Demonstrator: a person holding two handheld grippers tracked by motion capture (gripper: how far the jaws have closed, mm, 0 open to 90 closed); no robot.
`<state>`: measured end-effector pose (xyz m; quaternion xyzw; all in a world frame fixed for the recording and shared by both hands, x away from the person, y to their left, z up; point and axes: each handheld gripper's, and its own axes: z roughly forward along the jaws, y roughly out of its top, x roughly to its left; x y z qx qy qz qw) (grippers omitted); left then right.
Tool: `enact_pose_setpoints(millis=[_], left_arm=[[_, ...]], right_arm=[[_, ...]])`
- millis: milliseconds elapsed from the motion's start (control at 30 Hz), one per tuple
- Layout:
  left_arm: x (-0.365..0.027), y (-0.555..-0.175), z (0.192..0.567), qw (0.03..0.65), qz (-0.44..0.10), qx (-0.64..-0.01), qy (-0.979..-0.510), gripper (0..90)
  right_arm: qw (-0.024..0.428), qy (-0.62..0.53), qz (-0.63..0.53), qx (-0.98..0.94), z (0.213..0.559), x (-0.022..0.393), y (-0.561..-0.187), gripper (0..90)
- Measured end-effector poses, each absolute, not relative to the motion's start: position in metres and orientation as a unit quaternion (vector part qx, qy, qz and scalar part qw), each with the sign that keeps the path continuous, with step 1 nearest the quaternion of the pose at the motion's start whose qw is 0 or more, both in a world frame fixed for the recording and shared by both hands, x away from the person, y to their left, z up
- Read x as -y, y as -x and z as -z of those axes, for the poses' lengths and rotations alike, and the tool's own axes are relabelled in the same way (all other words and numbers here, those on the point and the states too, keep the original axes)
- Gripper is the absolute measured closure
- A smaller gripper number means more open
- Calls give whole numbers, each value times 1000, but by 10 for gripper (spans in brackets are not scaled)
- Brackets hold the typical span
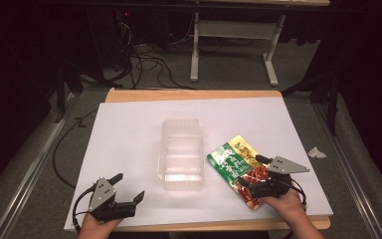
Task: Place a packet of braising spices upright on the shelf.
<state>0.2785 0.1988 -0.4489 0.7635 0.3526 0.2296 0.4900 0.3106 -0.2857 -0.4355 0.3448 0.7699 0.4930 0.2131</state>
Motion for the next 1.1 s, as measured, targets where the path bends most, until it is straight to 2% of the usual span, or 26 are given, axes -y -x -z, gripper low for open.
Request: enact_pose_setpoints(millis=[833, 1100], left_arm=[[-193, -279, 452, 473, -233, -353, -773, 94], [-191, -281, 452, 474, -233, -354, -772, 91]], right_arm=[[225, -359, -503, -753, 432, 301, -312, 14], [230, -380, -504, -741, 430, 320, -314, 60]])
